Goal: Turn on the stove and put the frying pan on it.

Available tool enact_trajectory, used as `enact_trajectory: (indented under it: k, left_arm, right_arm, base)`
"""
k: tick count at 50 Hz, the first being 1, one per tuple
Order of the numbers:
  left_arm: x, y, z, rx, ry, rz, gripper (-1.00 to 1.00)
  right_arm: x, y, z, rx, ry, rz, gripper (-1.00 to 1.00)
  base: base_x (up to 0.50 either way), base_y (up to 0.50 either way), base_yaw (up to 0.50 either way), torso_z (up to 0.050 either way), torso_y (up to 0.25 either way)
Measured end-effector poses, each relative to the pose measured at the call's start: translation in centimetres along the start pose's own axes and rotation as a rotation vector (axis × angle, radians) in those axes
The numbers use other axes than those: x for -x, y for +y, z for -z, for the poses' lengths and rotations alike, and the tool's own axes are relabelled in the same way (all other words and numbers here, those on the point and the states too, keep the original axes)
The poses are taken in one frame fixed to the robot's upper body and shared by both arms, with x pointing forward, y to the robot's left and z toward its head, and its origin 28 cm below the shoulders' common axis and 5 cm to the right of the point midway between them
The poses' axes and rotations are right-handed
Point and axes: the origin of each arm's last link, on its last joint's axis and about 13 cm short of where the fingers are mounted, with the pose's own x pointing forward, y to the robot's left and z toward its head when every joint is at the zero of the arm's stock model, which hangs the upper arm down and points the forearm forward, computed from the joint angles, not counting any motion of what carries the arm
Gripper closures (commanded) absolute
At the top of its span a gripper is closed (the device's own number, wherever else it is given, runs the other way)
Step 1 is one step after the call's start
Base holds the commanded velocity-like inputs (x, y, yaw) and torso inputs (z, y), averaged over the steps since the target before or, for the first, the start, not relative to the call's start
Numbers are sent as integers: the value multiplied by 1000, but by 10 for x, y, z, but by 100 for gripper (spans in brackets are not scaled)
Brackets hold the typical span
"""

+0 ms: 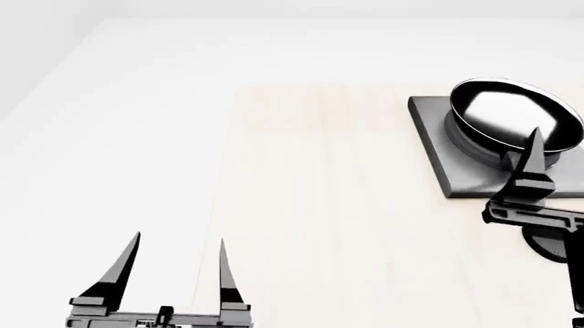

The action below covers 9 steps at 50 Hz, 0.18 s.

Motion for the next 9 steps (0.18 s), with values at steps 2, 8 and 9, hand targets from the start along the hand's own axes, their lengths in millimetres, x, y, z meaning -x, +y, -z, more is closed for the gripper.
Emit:
enact_trajectory:
  k: [2, 8, 9]
  left_arm:
    - [1, 0, -2, 1, -7, -1, -100]
    - [4, 2, -9, 4, -27, -3, -100]
    - [5, 2, -10, 5, -30, -4, -100]
  right_arm:
    - [2, 2, -5, 11, -34, -8, -100]
    - [9, 9, -16, 23, -115, -39, -100]
    - [11, 10, -18, 23, -126, -45, -100]
  base:
    - [0, 0, 0, 0, 0]
    - [0, 0, 0, 0, 0]
    - [0, 0, 0, 0, 0]
